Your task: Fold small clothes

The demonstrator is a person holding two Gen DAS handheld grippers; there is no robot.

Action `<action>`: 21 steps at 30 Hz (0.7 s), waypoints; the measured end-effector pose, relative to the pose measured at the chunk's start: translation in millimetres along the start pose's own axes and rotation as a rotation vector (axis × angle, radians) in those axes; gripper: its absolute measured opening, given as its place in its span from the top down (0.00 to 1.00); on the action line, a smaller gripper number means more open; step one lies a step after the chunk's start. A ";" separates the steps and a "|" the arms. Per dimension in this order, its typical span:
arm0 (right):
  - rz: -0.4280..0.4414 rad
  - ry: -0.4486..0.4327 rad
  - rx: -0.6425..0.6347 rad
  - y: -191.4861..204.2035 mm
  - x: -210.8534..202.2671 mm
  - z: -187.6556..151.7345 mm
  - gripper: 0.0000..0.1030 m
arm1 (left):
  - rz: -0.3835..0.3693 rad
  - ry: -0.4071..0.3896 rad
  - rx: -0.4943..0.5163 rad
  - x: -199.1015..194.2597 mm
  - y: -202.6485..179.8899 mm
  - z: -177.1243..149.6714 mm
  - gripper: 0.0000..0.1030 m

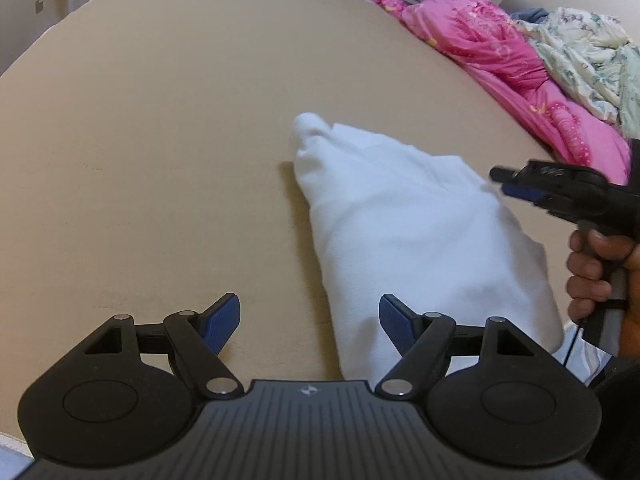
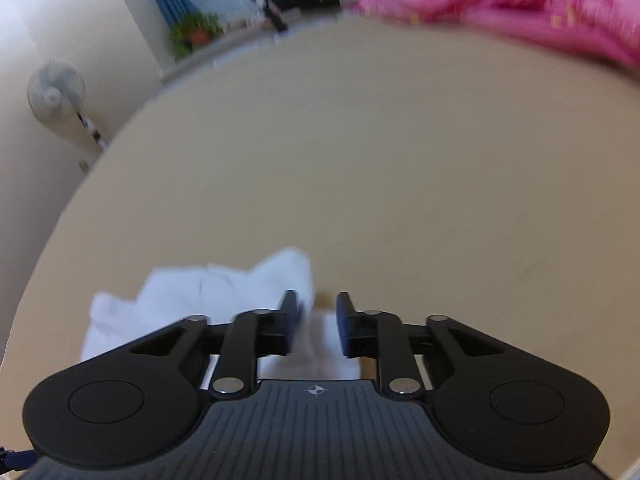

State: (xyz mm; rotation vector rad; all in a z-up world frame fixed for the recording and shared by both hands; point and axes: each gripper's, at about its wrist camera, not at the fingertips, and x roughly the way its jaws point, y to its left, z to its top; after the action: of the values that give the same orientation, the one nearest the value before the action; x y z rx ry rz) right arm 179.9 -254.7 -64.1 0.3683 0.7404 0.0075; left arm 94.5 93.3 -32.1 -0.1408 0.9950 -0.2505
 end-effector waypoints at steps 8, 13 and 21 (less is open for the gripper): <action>0.244 0.091 -0.204 0.8 -66.5 -24.8 0.64 | -0.041 0.002 0.040 7.0 -16.6 -2.1 0.21; 0.038 0.389 -0.382 -11.7 -47.4 -65.6 0.60 | 0.081 0.196 0.105 45.9 -21.2 -19.7 0.18; 0.037 0.416 -0.428 -16.6 -57.4 -76.9 0.51 | 0.090 0.234 0.166 49.9 -27.4 -28.9 0.17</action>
State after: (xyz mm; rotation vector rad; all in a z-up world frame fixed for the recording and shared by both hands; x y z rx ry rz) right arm 84.5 -253.0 -83.9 -0.0342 1.1151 0.2810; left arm 92.1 53.3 -81.8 0.0861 1.2049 -0.2701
